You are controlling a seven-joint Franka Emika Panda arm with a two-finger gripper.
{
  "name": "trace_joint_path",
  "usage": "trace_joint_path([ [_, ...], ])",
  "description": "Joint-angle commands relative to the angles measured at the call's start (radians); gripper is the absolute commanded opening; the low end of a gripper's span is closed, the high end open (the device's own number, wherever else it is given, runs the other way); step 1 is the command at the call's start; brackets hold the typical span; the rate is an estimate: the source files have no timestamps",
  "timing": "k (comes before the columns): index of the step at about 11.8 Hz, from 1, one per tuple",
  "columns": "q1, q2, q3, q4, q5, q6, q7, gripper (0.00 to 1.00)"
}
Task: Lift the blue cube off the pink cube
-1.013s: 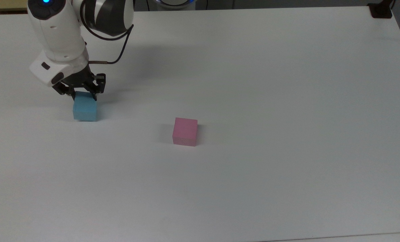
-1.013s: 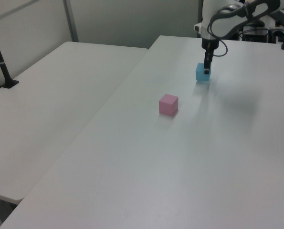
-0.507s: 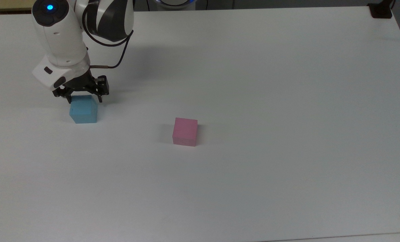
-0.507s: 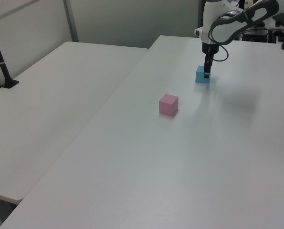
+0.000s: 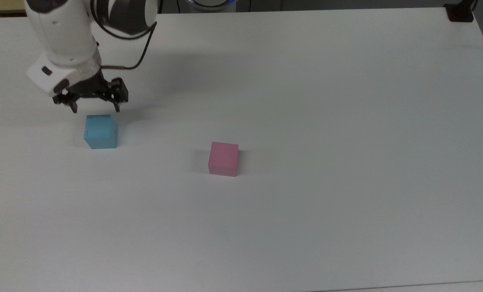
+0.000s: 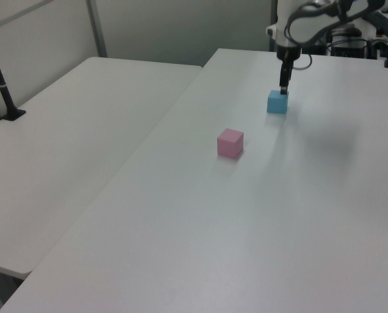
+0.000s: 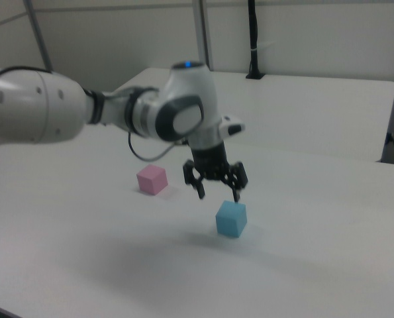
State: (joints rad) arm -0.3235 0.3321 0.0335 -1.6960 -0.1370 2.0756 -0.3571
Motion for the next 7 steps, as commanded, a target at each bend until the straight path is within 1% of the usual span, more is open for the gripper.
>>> trace_joint_path([
  [1, 0.064, -0.105, 0.006, 0.198, 0.075, -0.353, 0.079, 1.0],
  [2, 0.082, -0.117, 0.006, 0.244, 0.082, -0.423, 0.13, 1.0],
  [3, 0.115, -0.129, 0.006, 0.281, 0.083, -0.506, 0.221, 1.0],
  [4, 0.15, -0.16, 0.012, 0.292, 0.085, -0.556, 0.316, 1.0],
  [5, 0.17, -0.189, 0.026, 0.291, 0.085, -0.584, 0.376, 1.0],
  [6, 0.197, -0.218, 0.028, 0.28, 0.094, -0.598, 0.416, 1.0],
  [7, 0.227, -0.255, 0.019, 0.247, 0.106, -0.598, 0.438, 1.0],
])
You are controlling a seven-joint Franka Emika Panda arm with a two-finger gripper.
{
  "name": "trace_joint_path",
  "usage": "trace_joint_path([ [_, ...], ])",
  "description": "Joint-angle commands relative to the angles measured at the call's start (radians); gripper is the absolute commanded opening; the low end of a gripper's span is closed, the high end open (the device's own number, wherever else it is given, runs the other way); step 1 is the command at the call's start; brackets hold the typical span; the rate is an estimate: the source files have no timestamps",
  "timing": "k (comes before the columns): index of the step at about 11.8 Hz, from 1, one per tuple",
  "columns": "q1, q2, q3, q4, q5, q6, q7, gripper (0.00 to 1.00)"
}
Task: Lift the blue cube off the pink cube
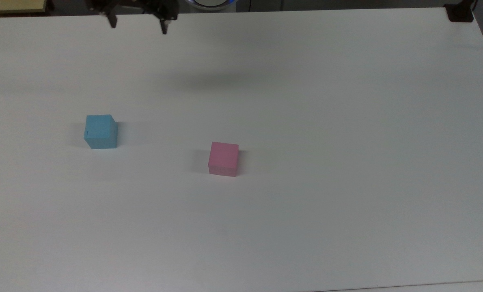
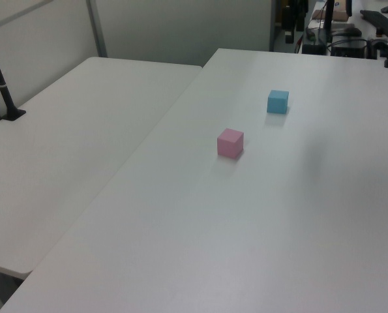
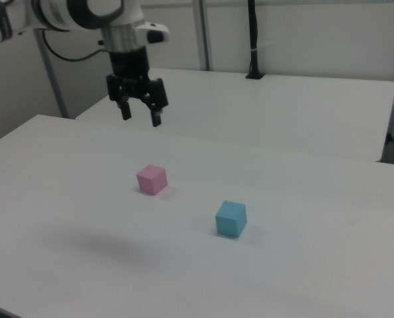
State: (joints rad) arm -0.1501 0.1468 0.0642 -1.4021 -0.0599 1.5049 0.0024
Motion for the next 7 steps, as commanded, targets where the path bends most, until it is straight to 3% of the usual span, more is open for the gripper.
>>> trace_joint_path([
  [1, 0.081, -0.117, -0.018, -0.098, 0.029, -0.019, 0.074, 1.0],
  [2, 0.099, -0.16, -0.027, -0.139, 0.029, -0.003, 0.058, 1.0],
  [7, 0.124, -0.197, -0.043, -0.235, 0.029, 0.173, 0.024, 1.0],
])
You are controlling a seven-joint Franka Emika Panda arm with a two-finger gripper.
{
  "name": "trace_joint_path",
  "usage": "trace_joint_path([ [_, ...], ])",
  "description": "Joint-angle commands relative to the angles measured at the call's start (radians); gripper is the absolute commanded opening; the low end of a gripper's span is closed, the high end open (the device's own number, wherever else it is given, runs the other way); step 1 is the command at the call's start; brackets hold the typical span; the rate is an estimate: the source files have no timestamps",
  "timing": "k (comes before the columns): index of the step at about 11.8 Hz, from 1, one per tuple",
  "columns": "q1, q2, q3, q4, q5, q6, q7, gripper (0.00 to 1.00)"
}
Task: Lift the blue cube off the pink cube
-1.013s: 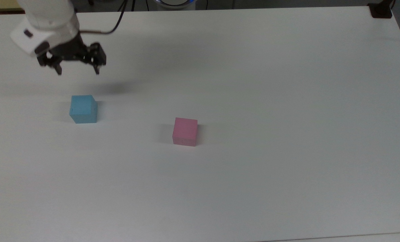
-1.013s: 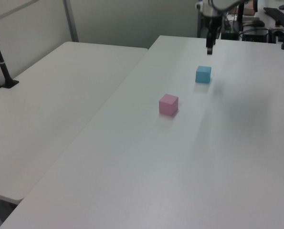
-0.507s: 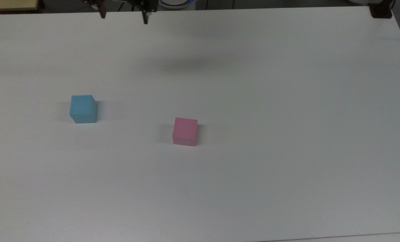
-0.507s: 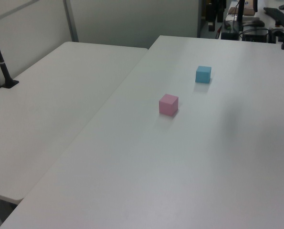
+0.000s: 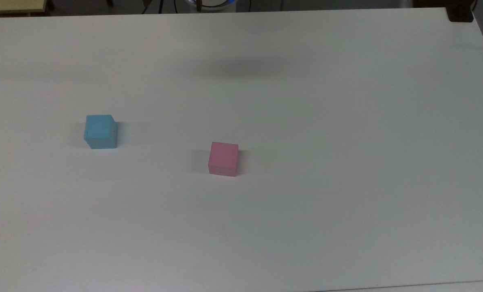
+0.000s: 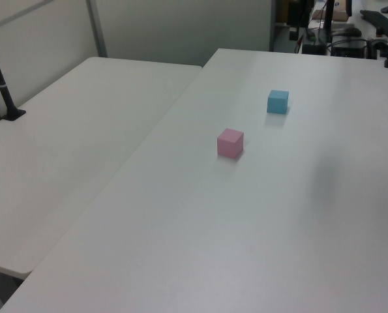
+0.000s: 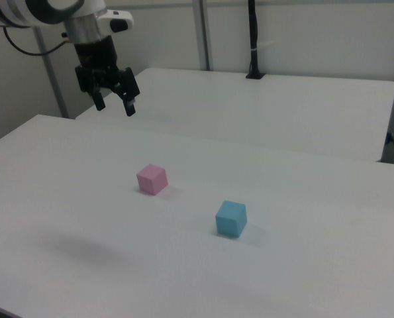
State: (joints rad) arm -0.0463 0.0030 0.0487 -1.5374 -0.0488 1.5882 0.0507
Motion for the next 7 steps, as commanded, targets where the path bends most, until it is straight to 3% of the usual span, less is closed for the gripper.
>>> trace_joint_path([
  [1, 0.02, -0.069, -0.029, -0.119, 0.018, 0.096, -0.023, 1.0],
  [7, 0.049, -0.07, -0.033, -0.129, 0.018, 0.088, -0.014, 1.0],
])
